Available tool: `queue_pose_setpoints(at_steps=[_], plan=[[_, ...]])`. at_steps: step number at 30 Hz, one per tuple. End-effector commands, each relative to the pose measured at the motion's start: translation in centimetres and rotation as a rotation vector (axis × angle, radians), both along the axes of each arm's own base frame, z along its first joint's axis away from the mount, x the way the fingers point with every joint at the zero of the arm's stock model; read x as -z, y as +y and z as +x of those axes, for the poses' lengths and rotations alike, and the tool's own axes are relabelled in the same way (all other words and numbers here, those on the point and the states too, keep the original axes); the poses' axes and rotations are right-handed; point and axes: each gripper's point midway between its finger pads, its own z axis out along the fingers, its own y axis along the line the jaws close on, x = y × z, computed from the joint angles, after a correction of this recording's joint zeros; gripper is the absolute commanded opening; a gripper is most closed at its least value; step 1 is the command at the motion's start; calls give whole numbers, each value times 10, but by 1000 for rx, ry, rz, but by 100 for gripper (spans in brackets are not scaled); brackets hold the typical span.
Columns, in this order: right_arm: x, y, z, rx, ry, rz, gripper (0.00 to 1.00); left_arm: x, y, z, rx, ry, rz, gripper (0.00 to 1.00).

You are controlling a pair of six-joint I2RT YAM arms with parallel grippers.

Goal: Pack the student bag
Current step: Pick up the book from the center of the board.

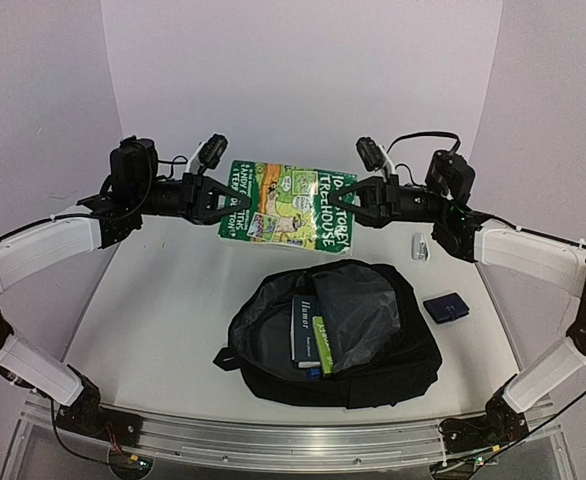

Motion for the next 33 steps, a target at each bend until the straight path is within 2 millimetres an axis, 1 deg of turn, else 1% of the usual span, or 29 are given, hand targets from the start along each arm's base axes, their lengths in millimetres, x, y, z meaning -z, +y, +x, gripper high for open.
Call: queue_pose_setpoints(at_steps=[1,2,4,5,6,7,8,9,10,12,14,16,18,20,24,29,31,33], plan=[[-32,-5,-9,6,-123,76,0,-2,1,-2,5,-9,-21,5],[-33,-5,-8,18,-126,78,2,0,1,-1,-9,-2,-18,1],[-36,-6,-6,42,-135,83,11,3,3,3,-45,11,-8,0],[-37,-8,-5,57,-139,84,22,6,3,6,-73,18,0,0],[-37,-9,-3,73,-142,86,38,8,4,10,-106,25,10,0],[-37,-11,-2,89,-144,85,46,12,6,13,-133,41,26,0],[-37,-14,2,112,-140,82,57,16,8,19,-175,57,42,0],[-35,-15,5,136,-130,74,64,21,11,24,-206,75,58,0],[-32,-18,10,163,-126,62,67,25,14,27,-230,96,69,0],[-22,-22,20,238,-131,4,77,34,22,35,-280,137,77,0],[-3,-29,33,336,-115,-104,85,39,32,42,-335,163,76,0],[17,-41,46,443,-99,-231,89,44,41,46,-384,178,76,0],[43,-58,56,548,-61,-368,92,54,49,51,-433,208,86,0],[64,-71,59,605,-23,-455,95,64,58,55,-475,244,95,0],[114,-98,57,656,82,-592,97,82,77,63,-547,323,100,0],[162,-131,48,698,181,-696,98,96,87,60,-571,368,108,0],[179,-138,43,701,222,-723,98,99,88,58,-570,377,113,0],[193,-140,35,685,255,-741,98,102,89,56,-567,386,118,0]])
